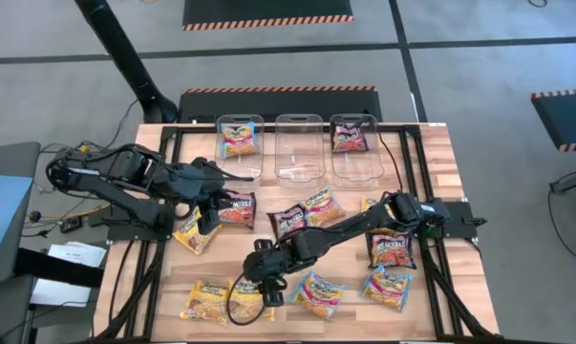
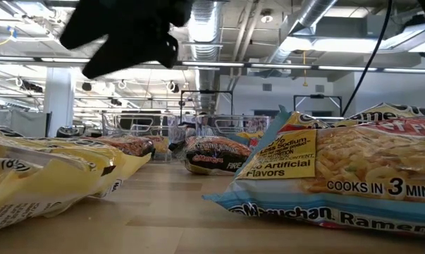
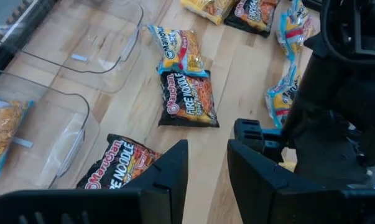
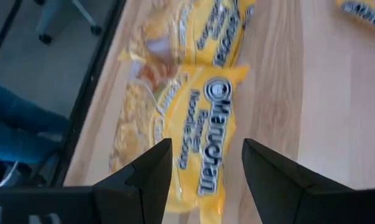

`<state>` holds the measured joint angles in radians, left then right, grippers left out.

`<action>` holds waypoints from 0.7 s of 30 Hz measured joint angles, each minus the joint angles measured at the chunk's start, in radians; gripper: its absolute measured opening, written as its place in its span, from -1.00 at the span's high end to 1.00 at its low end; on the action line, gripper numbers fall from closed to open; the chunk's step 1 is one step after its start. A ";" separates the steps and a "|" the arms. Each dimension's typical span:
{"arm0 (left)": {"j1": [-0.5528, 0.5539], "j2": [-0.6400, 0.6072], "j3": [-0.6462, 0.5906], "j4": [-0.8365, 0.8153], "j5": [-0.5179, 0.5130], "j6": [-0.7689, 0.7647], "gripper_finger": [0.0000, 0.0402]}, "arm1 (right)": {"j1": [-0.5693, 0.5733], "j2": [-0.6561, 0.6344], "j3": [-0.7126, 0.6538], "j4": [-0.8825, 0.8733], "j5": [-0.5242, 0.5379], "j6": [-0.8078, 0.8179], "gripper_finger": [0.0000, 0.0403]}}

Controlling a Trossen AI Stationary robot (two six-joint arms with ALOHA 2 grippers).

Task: Sort Maruchan noodles
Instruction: Put the yellow noodle pack into the middle transparent bin

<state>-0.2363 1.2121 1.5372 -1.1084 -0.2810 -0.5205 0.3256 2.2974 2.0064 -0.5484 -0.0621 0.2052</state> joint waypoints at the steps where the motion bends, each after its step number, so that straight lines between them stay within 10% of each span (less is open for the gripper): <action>1: 0.000 0.000 0.000 0.000 0.000 0.000 0.51 | 0.000 0.000 0.000 0.005 0.006 0.001 -0.09; 21: 0.000 0.000 0.000 -0.001 0.005 0.011 0.51 | 0.020 0.107 0.004 0.074 0.007 0.060 -0.09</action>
<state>-0.2363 1.2118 1.5372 -1.1091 -0.2755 -0.5095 0.3458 2.4041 2.0105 -0.4740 -0.0548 0.2649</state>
